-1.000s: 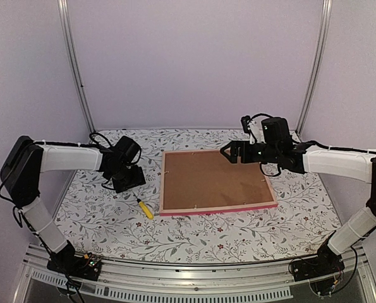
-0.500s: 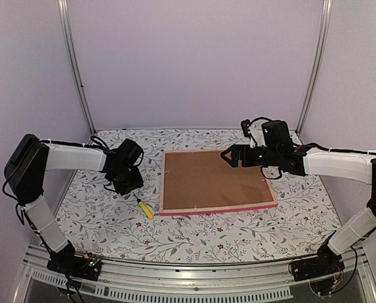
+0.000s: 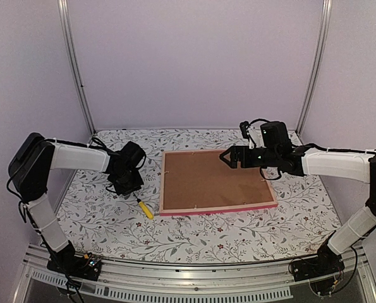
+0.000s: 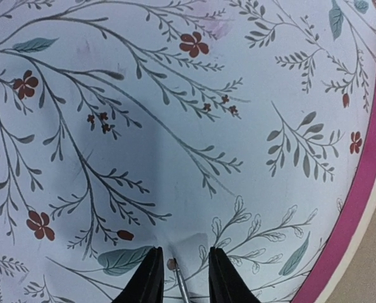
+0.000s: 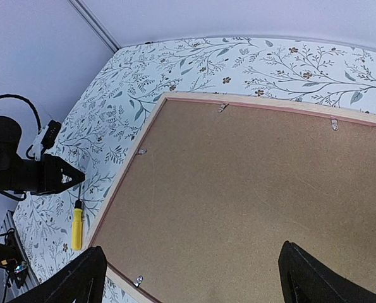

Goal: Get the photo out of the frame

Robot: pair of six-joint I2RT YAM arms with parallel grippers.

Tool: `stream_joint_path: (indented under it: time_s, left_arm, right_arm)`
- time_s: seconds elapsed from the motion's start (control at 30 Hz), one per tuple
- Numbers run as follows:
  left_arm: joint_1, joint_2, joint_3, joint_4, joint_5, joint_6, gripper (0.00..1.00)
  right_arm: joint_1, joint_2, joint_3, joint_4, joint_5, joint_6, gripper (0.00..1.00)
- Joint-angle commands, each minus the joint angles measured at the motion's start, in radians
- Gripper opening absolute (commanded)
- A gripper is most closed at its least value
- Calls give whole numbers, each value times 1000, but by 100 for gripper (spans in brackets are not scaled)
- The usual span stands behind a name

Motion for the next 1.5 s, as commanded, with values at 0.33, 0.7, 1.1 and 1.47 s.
stream_joint_path:
  time_s: [0.33,0.7,1.1,1.47]
  left_arm:
    - [-9,25,-17,27,23,-31,21]
    - [-3,33,-38,33,21,-21,9]
    - [88,-126,-115,190,146,-40,0]
    - [147,-359,-347,751,328,-206,0]
  right_arm:
    - [8,-5,-22,12,-9,24,98]
    - [8,-5,-20,15,-19,42,98]
    - [53,50,25,44,-37,66,98]
    - [134,95,100,87,-83,105,98]
